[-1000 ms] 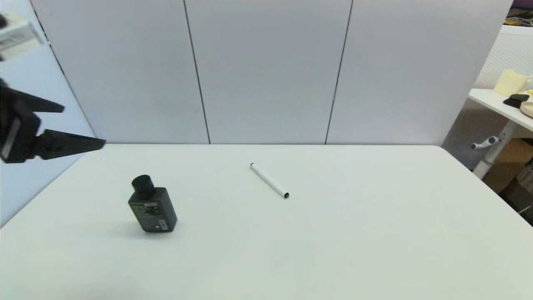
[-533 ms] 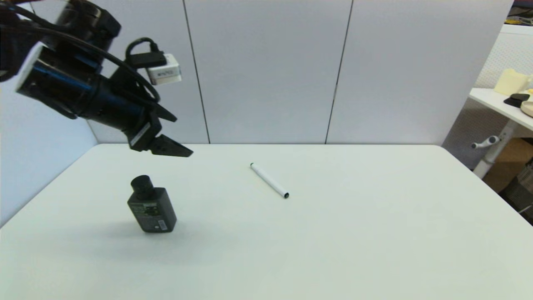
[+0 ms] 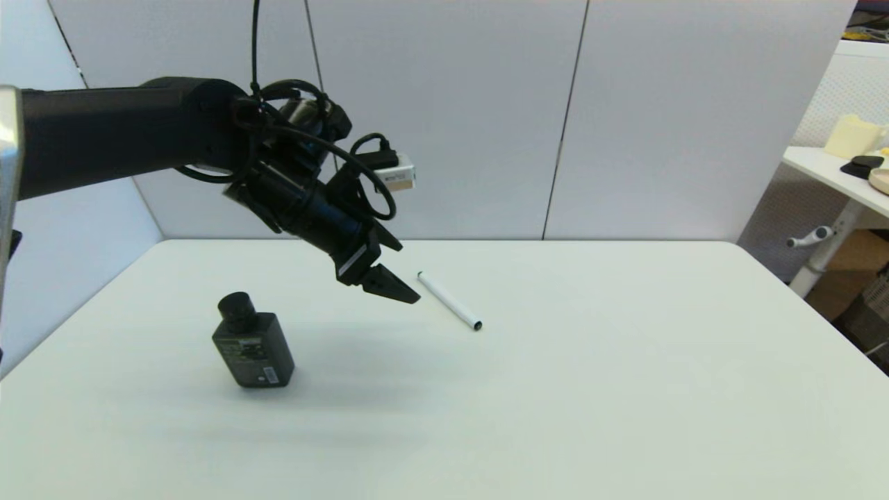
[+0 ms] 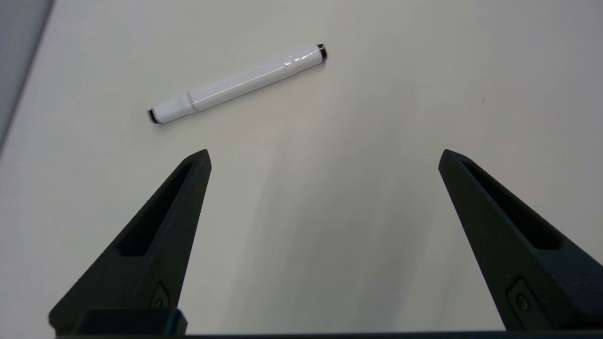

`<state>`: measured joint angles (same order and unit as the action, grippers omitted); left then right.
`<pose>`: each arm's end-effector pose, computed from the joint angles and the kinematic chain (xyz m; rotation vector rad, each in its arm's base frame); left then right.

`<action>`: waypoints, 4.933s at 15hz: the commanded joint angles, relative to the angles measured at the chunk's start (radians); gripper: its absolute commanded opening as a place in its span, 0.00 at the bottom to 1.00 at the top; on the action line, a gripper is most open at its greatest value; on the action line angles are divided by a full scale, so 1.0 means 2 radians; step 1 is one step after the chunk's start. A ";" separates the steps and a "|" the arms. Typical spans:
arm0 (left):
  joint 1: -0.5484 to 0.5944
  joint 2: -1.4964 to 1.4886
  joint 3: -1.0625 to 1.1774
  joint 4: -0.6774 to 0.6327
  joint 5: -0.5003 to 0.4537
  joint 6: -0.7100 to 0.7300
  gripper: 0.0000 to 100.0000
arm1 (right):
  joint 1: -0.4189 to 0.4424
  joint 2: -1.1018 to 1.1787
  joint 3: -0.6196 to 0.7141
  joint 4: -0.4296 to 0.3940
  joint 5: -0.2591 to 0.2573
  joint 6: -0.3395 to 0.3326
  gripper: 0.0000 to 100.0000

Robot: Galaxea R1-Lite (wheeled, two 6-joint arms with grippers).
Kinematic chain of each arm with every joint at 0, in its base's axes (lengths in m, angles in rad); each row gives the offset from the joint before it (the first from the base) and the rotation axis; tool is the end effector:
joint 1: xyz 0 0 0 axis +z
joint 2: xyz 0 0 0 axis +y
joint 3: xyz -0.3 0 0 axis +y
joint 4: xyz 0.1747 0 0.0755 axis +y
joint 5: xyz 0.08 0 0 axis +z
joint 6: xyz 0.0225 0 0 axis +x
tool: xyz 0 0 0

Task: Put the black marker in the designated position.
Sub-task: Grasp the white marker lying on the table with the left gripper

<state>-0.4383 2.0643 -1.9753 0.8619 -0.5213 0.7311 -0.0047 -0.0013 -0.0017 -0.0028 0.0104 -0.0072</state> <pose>0.3399 -0.1717 0.2429 0.5788 0.6144 -1.1979 -0.0230 0.0003 0.0762 -0.0072 -0.0058 0.0057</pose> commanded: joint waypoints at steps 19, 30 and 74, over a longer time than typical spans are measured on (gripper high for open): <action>0.014 0.078 -0.001 -0.063 -0.029 0.089 1.00 | 0.000 0.001 0.000 0.000 0.000 0.000 1.00; -0.045 0.061 -0.005 -0.165 0.166 -0.336 1.00 | 0.000 0.001 0.000 0.000 0.000 0.000 1.00; -0.124 0.141 0.001 -0.195 0.454 -0.570 1.00 | 0.000 0.001 0.000 0.000 0.000 0.000 1.00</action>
<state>-0.6855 2.3381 -1.9743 0.4704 0.3838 -0.4162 -0.0043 -0.0013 -0.0017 -0.0028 0.0104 -0.0072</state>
